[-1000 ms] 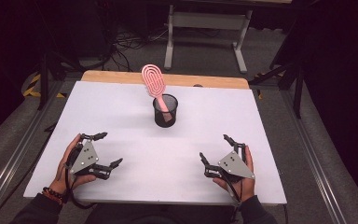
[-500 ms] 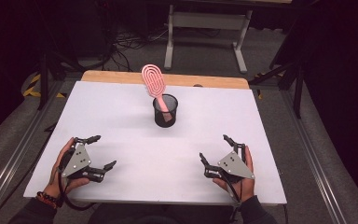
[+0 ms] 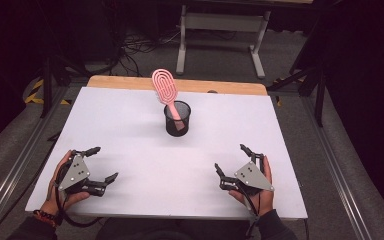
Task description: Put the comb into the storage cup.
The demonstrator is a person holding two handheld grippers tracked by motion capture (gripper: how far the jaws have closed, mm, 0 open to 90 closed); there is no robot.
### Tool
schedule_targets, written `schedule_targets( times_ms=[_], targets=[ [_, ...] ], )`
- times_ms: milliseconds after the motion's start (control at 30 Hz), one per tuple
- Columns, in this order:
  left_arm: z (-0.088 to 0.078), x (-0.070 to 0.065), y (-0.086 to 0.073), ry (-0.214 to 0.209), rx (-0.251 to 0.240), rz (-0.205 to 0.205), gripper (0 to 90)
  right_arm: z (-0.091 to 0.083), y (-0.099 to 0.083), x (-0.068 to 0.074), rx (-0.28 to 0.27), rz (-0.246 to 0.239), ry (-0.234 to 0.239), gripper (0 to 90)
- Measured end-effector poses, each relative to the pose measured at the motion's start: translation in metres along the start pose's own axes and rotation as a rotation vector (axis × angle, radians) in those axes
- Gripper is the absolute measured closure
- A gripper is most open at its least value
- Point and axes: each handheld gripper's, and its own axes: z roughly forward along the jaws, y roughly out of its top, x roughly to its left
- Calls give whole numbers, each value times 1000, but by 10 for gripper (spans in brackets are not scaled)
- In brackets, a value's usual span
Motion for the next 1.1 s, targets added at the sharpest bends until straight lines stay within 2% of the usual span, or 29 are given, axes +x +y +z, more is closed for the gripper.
schedule_targets(
  times_ms=[67, 100, 167, 333, 500, 833, 1100],
  targets=[
    [-1, 0, -1, 1, -1, -7, 47, 0, 0, 0, 3, -3, 2, 61],
    [-1, 0, -5, -10, 0, -45, 46, 1, 0, 0, 2, -3, 5, 61],
    [-2, 1, -7, -3, 9, -37, 45, 0, 1, 1, 3, -8, 6, 60],
    [-1, 0, -7, -8, 5, -57, 45, -1, 2, 0, -6, -11, 5, 60],
    [0, 0, -5, -7, -4, -44, 45, -1, 1, 1, -4, -17, 3, 61],
    [-3, 1, -6, -2, -10, -42, 45, -2, 5, 4, -7, -34, -1, 61],
    [-1, 1, -7, -8, 0, -48, 45, -2, 3, 2, -5, -31, -6, 61]
  ],
)
